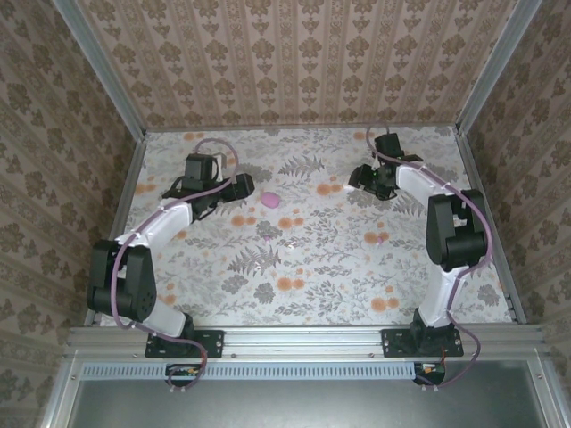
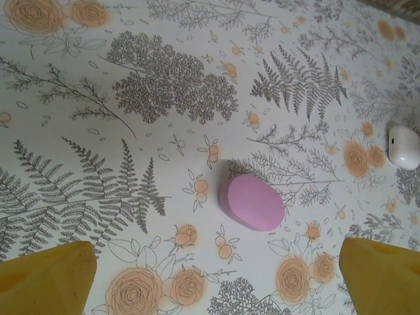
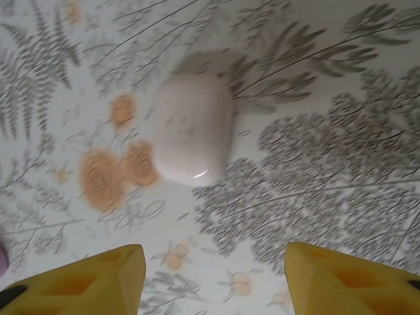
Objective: Insert the wireless bluetooth earbuds into the charging case
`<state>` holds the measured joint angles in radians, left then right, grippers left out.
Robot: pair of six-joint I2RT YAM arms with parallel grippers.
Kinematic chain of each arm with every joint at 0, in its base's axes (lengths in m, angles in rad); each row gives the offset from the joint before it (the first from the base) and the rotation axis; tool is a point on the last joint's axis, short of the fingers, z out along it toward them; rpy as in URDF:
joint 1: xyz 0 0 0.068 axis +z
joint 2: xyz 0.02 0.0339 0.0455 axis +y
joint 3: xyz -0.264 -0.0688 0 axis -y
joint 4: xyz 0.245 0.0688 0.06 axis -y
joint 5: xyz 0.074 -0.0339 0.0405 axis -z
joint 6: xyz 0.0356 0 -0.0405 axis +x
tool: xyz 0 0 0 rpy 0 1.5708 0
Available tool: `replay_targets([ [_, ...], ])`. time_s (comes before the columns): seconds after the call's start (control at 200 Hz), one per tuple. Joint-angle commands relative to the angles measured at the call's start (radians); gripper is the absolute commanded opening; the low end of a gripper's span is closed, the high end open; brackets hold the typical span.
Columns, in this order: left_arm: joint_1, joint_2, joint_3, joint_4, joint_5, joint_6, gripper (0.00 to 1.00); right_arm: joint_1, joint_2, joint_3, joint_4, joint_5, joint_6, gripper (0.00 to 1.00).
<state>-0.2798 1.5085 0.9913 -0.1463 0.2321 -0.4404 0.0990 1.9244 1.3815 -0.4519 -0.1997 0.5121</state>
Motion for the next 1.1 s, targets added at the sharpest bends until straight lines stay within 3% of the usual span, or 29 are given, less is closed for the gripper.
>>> replay_targets([
  [0.0, -0.01, -0.014, 0.021, -0.034, 0.004, 0.029, 0.97, -0.024, 0.055, 0.067, 0.005, -0.075, 0.019, 0.59],
  [0.305, -0.013, -0.03, 0.015, -0.036, -0.015, 0.027, 0.99, -0.033, 0.186, 0.174, -0.004, -0.159, 0.034, 0.52],
  [0.72, -0.015, -0.027, 0.013, -0.05, -0.023, 0.036, 1.0, -0.033, 0.267, 0.183, 0.022, -0.229, 0.038, 0.46],
  [0.97, -0.016, -0.019, 0.024, -0.05, -0.019, 0.032, 1.0, -0.019, 0.318, 0.236, -0.028, -0.205, 0.008, 0.46],
  [1.095, -0.017, -0.014, 0.03, -0.057, -0.02, 0.031, 1.0, 0.006, 0.33, 0.276, -0.079, -0.128, 0.013, 0.49],
])
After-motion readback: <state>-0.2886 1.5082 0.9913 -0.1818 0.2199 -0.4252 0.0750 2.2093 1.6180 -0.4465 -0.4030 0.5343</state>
